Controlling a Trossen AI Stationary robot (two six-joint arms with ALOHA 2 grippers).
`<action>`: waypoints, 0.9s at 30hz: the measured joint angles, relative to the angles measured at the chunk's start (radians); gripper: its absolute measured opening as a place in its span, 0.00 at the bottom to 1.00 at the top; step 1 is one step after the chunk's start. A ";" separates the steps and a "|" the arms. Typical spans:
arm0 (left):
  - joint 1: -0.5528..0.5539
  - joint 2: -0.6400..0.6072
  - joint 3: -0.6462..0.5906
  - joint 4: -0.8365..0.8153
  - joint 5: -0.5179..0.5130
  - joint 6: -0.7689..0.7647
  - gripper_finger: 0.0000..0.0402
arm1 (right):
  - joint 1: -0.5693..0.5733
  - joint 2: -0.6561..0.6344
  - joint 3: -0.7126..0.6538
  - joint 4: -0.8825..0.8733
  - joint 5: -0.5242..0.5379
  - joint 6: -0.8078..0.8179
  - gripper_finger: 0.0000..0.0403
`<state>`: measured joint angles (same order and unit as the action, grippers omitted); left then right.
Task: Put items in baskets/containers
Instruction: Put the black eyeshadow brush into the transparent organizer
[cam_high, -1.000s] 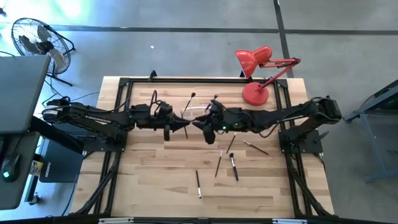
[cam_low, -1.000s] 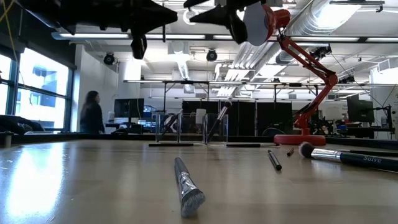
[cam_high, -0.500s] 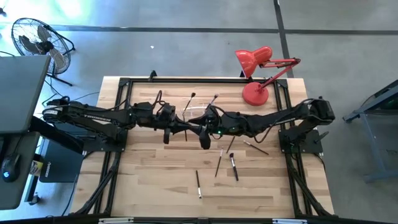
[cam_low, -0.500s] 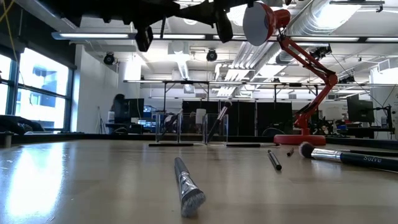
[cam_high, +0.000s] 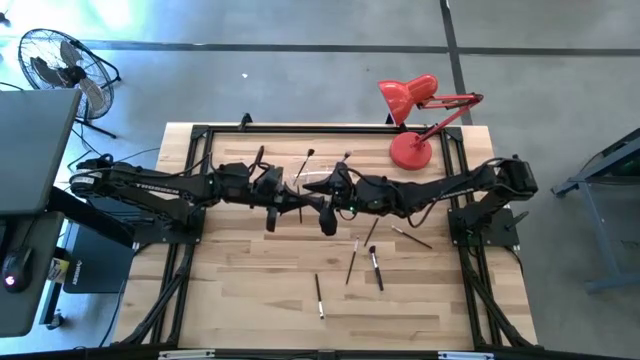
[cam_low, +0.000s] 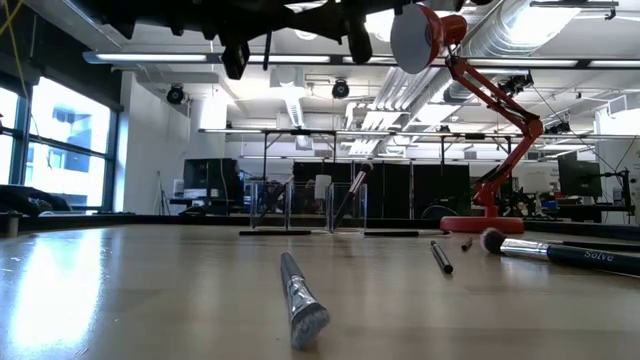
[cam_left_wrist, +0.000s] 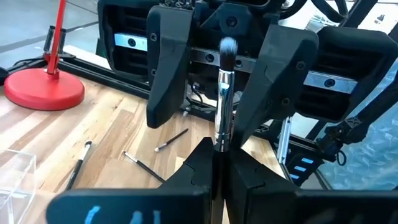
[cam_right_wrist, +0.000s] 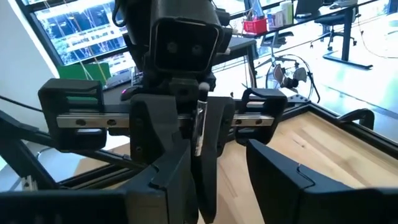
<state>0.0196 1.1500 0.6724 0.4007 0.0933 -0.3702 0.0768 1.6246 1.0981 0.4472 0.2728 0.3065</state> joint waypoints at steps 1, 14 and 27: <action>0.000 0.000 0.000 0.000 -0.001 0.000 0.02 | -0.004 0.000 0.000 0.000 -0.006 0.001 0.37; 0.000 0.125 0.000 0.184 0.021 -0.027 0.02 | -0.024 0.001 0.000 -0.006 -0.084 0.008 0.36; 0.000 0.127 0.001 0.195 0.020 -0.031 0.02 | -0.024 0.001 0.000 -0.001 -0.096 0.001 0.13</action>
<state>0.0196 1.2774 0.6731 0.5961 0.1133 -0.4015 0.0525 1.6253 1.0981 0.4461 0.1768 0.3076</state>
